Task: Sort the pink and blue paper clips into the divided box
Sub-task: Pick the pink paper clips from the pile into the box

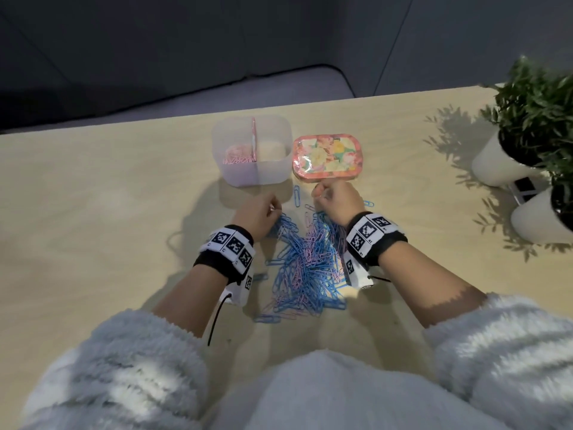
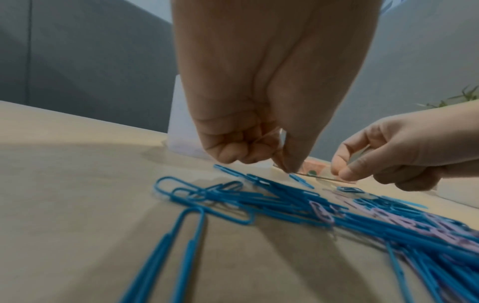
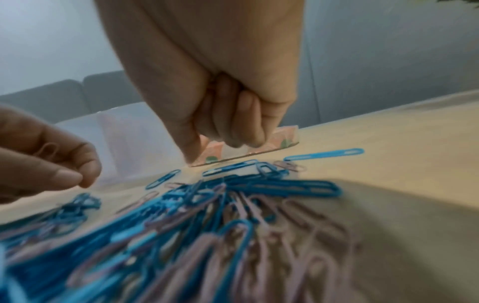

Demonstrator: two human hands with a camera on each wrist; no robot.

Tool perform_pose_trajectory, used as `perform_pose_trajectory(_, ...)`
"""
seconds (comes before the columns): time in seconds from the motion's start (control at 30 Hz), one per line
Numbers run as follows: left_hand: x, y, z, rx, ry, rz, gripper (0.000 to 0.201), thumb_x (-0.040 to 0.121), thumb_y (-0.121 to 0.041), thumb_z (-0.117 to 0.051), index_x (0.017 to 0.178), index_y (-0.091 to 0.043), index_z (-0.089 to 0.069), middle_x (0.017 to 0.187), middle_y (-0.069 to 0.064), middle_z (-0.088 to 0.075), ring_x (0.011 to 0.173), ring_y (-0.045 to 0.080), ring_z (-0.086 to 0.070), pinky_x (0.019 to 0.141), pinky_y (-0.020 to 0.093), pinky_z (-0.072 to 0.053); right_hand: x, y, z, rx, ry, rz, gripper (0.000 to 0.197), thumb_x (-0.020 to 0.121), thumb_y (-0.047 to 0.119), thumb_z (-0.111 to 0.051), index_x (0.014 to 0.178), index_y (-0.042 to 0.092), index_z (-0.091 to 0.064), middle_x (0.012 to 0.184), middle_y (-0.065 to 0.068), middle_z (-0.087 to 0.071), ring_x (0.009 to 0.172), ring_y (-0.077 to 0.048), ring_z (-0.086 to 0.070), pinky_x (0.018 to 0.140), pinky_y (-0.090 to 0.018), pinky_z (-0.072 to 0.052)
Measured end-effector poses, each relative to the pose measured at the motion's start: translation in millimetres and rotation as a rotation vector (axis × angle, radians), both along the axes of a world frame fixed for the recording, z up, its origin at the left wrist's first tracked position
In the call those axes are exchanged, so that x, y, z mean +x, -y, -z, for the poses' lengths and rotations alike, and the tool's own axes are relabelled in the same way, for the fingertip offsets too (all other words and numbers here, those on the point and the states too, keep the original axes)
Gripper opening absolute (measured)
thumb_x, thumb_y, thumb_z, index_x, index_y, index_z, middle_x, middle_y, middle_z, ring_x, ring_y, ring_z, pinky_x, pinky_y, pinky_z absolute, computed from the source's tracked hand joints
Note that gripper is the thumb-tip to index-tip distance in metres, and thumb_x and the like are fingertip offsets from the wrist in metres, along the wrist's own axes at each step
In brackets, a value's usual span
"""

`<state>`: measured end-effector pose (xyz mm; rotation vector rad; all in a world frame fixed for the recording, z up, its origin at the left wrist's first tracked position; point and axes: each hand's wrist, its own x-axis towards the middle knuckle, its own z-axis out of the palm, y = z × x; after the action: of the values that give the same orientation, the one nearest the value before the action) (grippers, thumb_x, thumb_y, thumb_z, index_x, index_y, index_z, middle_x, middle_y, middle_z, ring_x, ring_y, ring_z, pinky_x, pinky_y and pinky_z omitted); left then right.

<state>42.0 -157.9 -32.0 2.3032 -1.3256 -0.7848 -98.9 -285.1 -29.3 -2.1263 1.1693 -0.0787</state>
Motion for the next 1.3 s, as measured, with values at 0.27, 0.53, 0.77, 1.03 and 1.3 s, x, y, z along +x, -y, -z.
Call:
perform_pose_trajectory(0.27, -5, -3, 2, 0.035, 0.134, 0.102, 0.019, 0.09, -0.026, -0.054, 0.106, -0.015, -0.055, 0.108, 0.011, -0.065, 0.098, 0.029, -0.061, 0.081, 0.039, -0.051, 7, -11, 7, 0.098, -0.164, -0.072, 0.031, 0.084, 0.023, -0.064, 0.055, 0.017, -0.054, 0.071, -0.004, -0.064, 0.081, -0.028, -0.065, 0.071, -0.031, -0.047)
perform_pose_trajectory(0.53, 7, -17, -2, -0.106, -0.077, -0.142, 0.026, 0.098, -0.019, -0.034, 0.096, -0.007, -0.057, 0.09, 0.013, -0.061, 0.088, 0.028, -0.056, 0.077, 0.033, -0.04, -5, -1, 2, 0.235, 0.169, 0.098, 0.015, 0.09, 0.012, -0.044, 0.076, 0.006, -0.048, 0.066, -0.001, -0.057, 0.054, -0.018, -0.054, 0.052, -0.029, -0.044)
perform_pose_trajectory(0.77, -15, -16, 5, 0.078, 0.104, -0.092, 0.026, 0.091, -0.037, -0.05, 0.087, -0.012, -0.048, 0.085, 0.008, -0.058, 0.079, 0.026, -0.054, 0.068, 0.034, -0.041, 4, -17, 8, 0.087, -0.107, 0.059, 0.022, 0.084, 0.032, -0.051, 0.075, 0.013, -0.055, 0.072, -0.004, -0.061, 0.071, -0.027, -0.06, 0.069, -0.034, -0.048)
perform_pose_trajectory(1.03, -5, -19, 3, 0.024, -0.053, -0.125, 0.015, 0.093, -0.021, -0.049, 0.082, -0.011, -0.048, 0.082, 0.011, -0.059, 0.079, 0.027, -0.055, 0.071, 0.035, -0.041, 12, -29, 9, 0.146, -0.187, -0.036, 0.019, 0.083, 0.019, -0.058, 0.066, 0.009, -0.058, 0.073, -0.01, -0.064, 0.072, -0.027, -0.061, 0.067, -0.031, -0.046)
perform_pose_trajectory(1.3, -4, -26, -13, -0.151, -0.755, -0.243, 0.014, 0.094, -0.002, -0.044, 0.104, -0.01, -0.051, 0.073, 0.005, -0.06, 0.051, -0.002, -0.062, 0.052, 0.011, -0.049, -17, -19, -22, 0.699, 0.544, 0.359, 0.011, 0.084, -0.008, -0.053, 0.089, 0.001, -0.057, 0.062, -0.013, -0.06, 0.035, -0.011, -0.048, 0.033, -0.018, -0.037)
